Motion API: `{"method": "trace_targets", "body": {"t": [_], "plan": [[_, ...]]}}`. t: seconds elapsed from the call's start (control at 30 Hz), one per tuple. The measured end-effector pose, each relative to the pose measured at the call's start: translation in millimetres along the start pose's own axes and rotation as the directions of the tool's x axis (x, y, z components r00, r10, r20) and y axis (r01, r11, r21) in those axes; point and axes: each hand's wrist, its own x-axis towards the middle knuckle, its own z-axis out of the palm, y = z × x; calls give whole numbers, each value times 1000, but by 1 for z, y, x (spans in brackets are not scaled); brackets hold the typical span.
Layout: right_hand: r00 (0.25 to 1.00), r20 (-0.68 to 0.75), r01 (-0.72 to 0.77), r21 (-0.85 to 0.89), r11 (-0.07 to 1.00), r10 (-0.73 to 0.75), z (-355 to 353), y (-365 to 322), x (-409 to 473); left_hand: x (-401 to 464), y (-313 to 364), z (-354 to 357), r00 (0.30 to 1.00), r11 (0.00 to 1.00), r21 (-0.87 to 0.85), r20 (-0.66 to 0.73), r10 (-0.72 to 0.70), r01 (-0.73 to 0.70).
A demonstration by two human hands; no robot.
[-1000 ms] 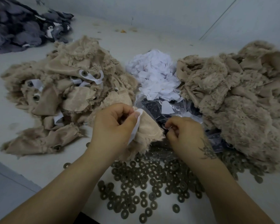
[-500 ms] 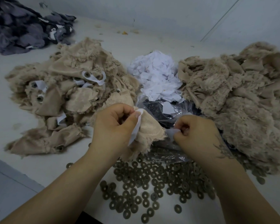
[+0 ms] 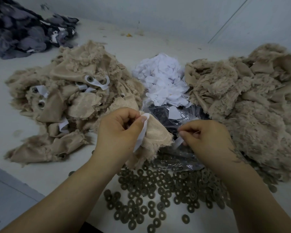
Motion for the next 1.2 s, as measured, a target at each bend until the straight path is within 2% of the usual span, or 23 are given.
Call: {"method": "trace_targets", "body": {"t": [0.17,0.43,0.6,0.73,1.07,1.2], "plan": [[996,84,2,-58,998,3,-2,1,-1,1,-1,0,1000,1000,-8,0,-1,1],[999,43,-11,29,1000,9,-5,3,-1,1,-3,0,1000,1000,-8,-3,0,0],[998,63,1,14,1000,-2,-8,3,0,1,-5,0,1000,1000,-7,3,9,-9],[994,100,-47,7,999,47,-7,2,1,0,-7,1,1000,1000,-19,-6,4,-4],[999,26,-50,121,991,47,-1,-1,0,1,-8,2,1000,1000,-14,-8,11,-11],[998,8,61,-58,996,-61,-1,0,-1,0,-7,3,1000,1000,-8,-4,13,-13]]}}
